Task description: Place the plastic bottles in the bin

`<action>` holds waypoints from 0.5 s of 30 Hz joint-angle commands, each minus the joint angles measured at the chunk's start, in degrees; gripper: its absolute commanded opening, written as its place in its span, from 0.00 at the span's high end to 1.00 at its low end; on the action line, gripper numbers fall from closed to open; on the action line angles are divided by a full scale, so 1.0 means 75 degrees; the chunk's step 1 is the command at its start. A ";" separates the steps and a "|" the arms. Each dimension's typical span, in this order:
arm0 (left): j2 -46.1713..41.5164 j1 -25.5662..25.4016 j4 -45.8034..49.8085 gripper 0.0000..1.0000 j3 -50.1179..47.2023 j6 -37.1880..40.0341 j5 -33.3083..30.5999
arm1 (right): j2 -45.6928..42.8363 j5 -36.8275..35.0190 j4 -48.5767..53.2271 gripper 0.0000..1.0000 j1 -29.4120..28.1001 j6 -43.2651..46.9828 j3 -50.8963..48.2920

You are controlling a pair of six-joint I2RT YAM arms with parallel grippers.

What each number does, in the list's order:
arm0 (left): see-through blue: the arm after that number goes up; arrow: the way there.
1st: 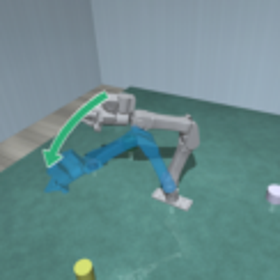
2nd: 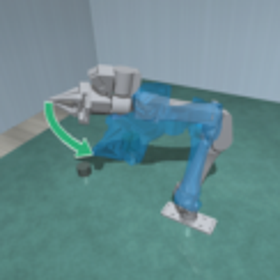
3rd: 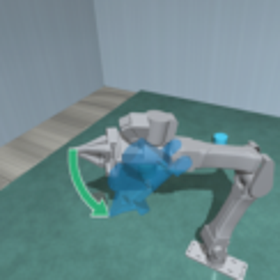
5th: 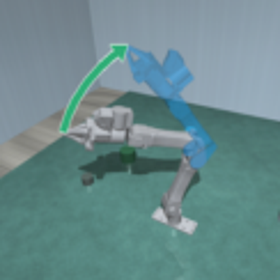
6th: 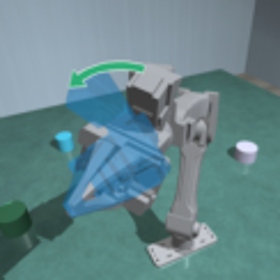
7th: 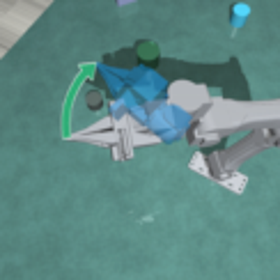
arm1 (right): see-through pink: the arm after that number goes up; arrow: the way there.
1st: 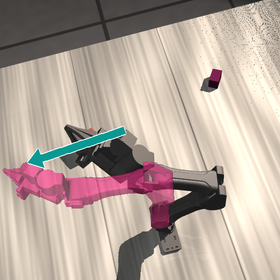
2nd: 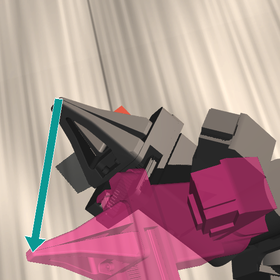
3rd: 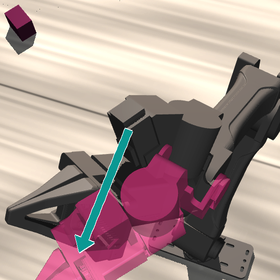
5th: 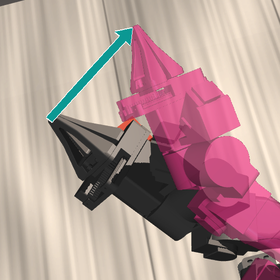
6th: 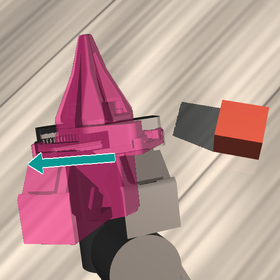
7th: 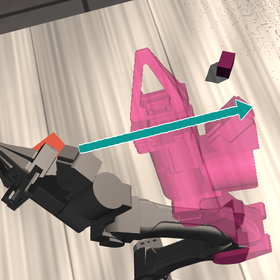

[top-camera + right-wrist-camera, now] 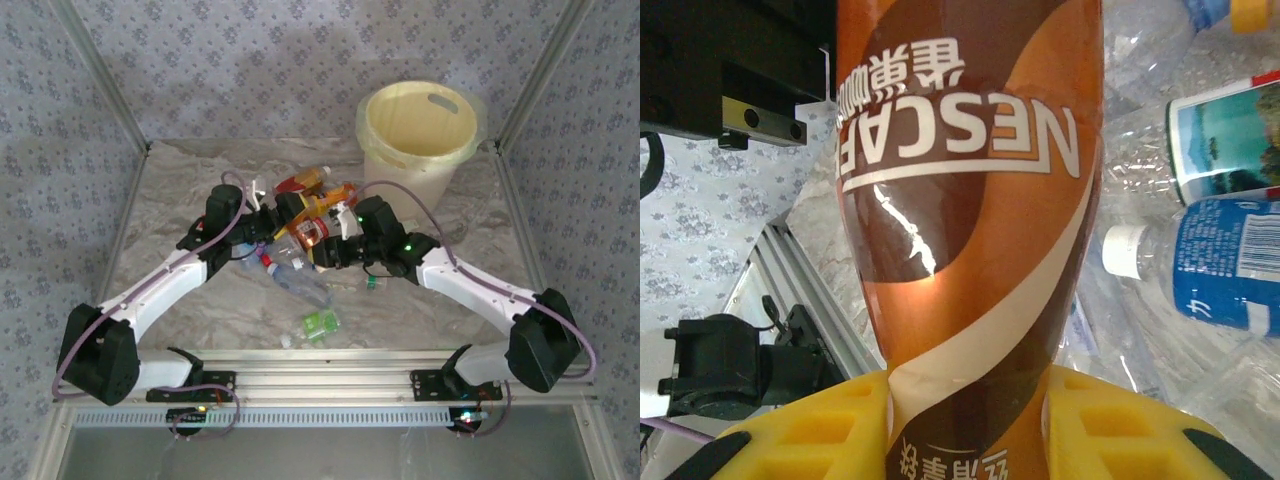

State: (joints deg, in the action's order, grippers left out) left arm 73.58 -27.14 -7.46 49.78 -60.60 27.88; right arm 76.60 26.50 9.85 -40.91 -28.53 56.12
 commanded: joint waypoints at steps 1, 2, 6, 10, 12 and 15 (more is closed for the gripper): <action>-0.0215 -0.0029 0.0010 0.01 0.0524 0.0408 0.0161 | -0.0514 -0.0207 0.0545 0.70 0.0227 0.0279 0.0011; -0.0290 -0.0038 0.0107 0.00 0.0609 0.0603 0.0153 | -0.0617 -0.0257 0.0698 0.70 0.0303 0.0353 0.0026; -0.0594 -0.0038 0.0913 0.00 0.1017 0.2159 0.0250 | -0.1158 -0.0575 0.1517 0.70 0.0675 0.0855 0.0226; -0.0961 -0.0047 0.1077 0.00 0.1050 0.3239 0.0593 | -0.1607 -0.0823 0.2199 0.70 0.1111 0.1276 0.0500; -0.1062 -0.0071 0.1187 0.00 0.1187 0.3528 0.0750 | -0.1775 -0.0829 0.2329 0.70 0.1382 0.1405 0.0619; -0.1126 -0.0192 0.1691 0.00 0.1539 0.4075 0.0886 | -0.1869 -0.0805 0.2442 0.70 0.1771 0.1449 0.0911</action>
State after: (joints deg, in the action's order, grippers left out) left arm 66.43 -27.53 1.89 57.67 -37.54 31.64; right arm 63.86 21.47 25.02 -29.43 -20.03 59.51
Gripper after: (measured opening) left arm 0.994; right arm 0.341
